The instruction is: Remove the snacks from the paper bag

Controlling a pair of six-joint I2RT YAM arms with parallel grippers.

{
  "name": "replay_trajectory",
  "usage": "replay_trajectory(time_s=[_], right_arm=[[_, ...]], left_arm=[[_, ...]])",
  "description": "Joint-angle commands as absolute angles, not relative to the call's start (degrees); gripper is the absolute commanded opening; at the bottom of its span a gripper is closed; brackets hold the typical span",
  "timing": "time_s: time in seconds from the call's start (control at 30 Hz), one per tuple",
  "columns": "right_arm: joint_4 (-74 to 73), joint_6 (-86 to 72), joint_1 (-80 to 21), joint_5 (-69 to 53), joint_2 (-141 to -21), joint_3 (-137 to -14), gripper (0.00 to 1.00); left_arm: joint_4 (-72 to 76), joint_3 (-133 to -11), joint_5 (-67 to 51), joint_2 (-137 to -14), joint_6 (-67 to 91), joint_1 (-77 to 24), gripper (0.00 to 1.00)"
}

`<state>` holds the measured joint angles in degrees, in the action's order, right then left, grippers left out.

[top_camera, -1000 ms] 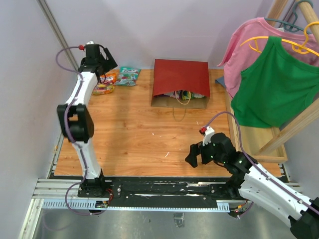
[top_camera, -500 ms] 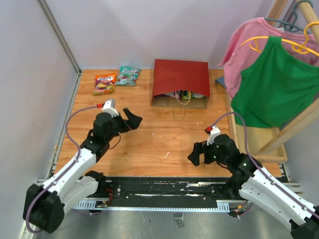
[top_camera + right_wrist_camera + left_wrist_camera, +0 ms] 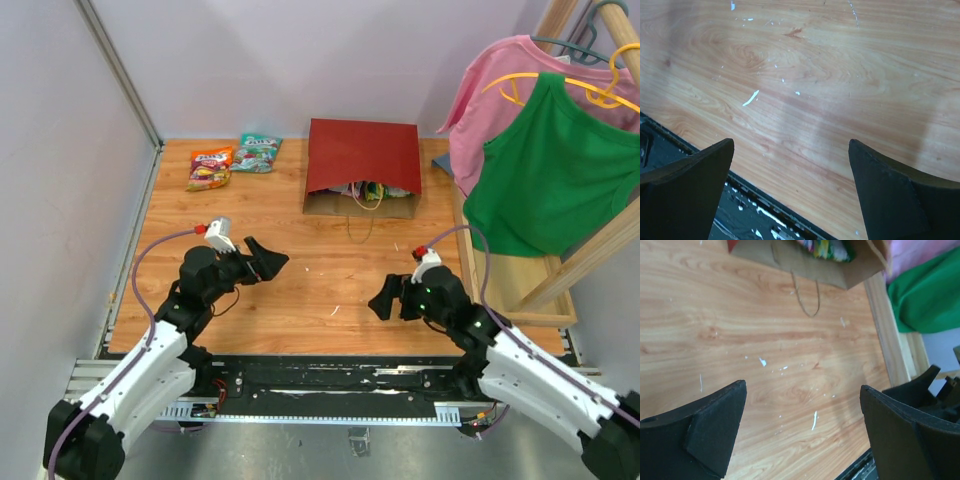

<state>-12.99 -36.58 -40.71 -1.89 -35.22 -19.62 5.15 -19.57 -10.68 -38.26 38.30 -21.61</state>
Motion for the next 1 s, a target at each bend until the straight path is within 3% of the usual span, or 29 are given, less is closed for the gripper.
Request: replay_trajectory(time_s=[0.0, 0.17, 0.37, 0.7, 0.8, 0.97], right_arm=[[-0.3, -39.0, -39.7, -1.5, -47.7, -25.3, 0.99], [21.5, -45.2, -37.1, -4.1, -59.3, -25.7, 0.98], [43.0, -58.1, -31.9, -3.2, -76.0, -27.4, 0.80], [81.2, -78.2, -27.6, 6.3, -109.8, -34.8, 0.54], [87.7, -82.6, -27.7, 10.3, -118.9, -37.5, 0.52], [88.6, -82.0, -28.1, 16.2, -123.9, -41.4, 0.52]], left_arm=[[9.0, -20.7, -16.4, -42.8, 37.4, -21.8, 1.00], [10.4, -21.4, -22.6, -45.8, 37.0, -19.2, 1.00], [17.1, -18.7, -31.0, -47.7, 40.9, -14.8, 1.00], [14.8, -20.0, -33.9, -48.8, 39.8, -14.4, 1.00], [12.9, -20.6, -34.1, -47.5, 39.1, -14.3, 1.00], [9.8, -21.5, -34.4, -45.9, 38.1, -14.2, 1.00]])
